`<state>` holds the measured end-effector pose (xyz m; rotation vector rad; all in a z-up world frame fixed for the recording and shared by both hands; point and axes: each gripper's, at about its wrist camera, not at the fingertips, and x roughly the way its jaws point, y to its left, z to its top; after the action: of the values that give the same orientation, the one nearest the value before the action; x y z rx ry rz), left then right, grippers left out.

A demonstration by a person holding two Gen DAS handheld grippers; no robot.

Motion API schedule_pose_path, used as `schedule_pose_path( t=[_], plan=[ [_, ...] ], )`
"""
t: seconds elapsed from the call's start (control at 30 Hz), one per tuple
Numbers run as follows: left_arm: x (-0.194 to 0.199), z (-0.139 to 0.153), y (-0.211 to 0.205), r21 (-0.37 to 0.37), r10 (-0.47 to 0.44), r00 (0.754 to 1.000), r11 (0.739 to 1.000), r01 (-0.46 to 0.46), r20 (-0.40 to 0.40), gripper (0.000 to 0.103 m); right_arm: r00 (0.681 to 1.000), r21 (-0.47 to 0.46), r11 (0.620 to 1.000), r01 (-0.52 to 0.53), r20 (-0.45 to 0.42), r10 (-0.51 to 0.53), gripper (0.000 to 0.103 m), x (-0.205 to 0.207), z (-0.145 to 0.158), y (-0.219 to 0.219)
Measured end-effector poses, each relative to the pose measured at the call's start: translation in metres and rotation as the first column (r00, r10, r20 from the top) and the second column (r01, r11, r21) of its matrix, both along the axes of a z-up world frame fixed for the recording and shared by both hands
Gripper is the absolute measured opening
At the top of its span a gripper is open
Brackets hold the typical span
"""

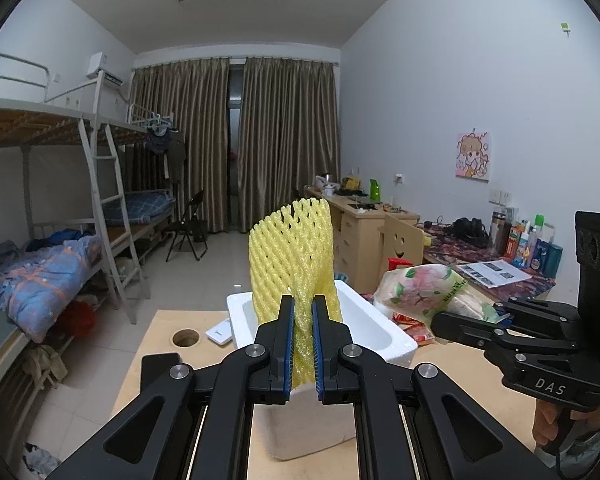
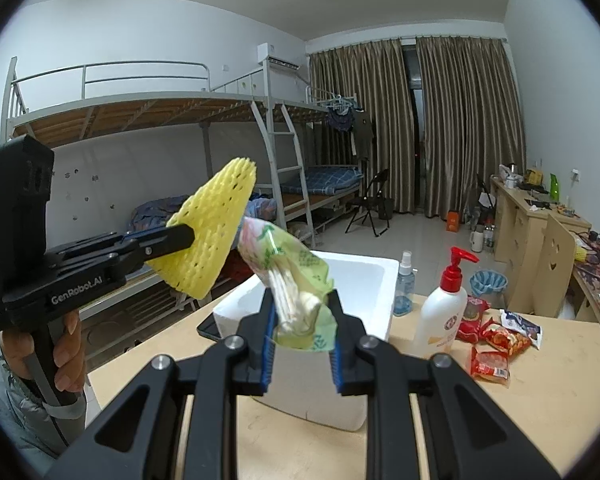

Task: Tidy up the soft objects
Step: 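Carry the net and package over the white foam box with both grippers, then open the left gripper to drop the net into the foam box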

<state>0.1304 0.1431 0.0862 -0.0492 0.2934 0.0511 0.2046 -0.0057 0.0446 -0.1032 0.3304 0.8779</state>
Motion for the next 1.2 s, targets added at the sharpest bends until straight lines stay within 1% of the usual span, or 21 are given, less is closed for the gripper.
schedule_pose_path(
  t=[0.27, 0.53, 0.87, 1.0, 1.17, 1.2],
  plan=[
    [0.024, -0.004, 0.007, -0.005, -0.02, 1.0, 1.0, 0.02, -0.014, 0.009, 1.0, -0.008, 1.0, 0.006, -0.026, -0.006, 0.026, 0.018, -0.001, 0.011],
    [0.055, -0.012, 0.012, -0.015, -0.043, 0.998, 0.999, 0.042, -0.047, 0.009, 0.999, -0.017, 1.0, 0.011, -0.036, -0.011, 0.026, 0.03, -0.003, 0.019],
    [0.081, -0.025, 0.02, -0.026, -0.067, 0.994, 0.998, 0.065, -0.087, 0.009, 0.998, -0.029, 0.999, 0.014, -0.057, -0.016, 0.026, 0.042, -0.01, 0.029],
    [0.088, -0.029, 0.02, -0.018, -0.086, 0.991, 0.996, 0.085, -0.101, 0.009, 0.998, -0.03, 0.999, 0.018, -0.064, -0.02, 0.026, 0.045, -0.01, 0.029],
    [0.092, -0.033, 0.019, -0.014, -0.104, 0.989, 0.995, 0.103, -0.108, 0.011, 0.997, -0.029, 0.999, 0.025, -0.067, -0.027, 0.026, 0.047, -0.011, 0.028],
    [0.093, -0.034, 0.019, -0.013, -0.104, 0.988, 0.995, 0.103, -0.114, 0.016, 0.997, -0.028, 0.999, 0.026, -0.067, -0.028, 0.026, 0.047, -0.01, 0.028]
  ],
)
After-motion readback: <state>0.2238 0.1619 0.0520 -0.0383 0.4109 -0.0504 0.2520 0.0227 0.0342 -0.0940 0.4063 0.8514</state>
